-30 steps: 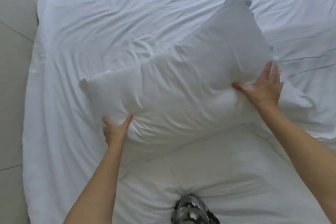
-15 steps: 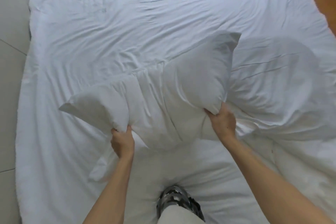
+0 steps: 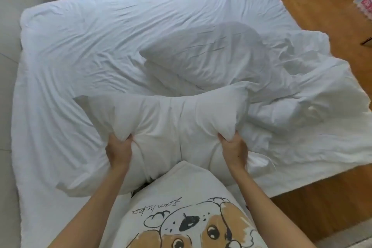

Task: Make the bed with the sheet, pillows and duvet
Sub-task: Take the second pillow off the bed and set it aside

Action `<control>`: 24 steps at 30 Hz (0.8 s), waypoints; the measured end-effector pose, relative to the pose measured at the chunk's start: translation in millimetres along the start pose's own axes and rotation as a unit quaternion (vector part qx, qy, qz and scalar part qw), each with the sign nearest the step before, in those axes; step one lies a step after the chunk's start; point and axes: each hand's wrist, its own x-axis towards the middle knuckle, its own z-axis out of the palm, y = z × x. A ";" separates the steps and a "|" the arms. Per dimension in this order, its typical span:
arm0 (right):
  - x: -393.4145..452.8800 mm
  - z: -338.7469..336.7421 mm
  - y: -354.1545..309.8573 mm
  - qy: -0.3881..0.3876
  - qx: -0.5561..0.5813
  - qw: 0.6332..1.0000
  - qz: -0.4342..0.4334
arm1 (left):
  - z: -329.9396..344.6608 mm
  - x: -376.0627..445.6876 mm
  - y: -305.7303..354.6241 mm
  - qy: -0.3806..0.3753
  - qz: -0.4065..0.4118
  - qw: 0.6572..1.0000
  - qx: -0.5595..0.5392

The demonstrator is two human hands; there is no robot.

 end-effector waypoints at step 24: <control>-67.4 -188.3 227.7 0.172 0.107 0.979 0.014 | 97.4 -249.5 -17.4 -0.069 0.151 0.979 -0.120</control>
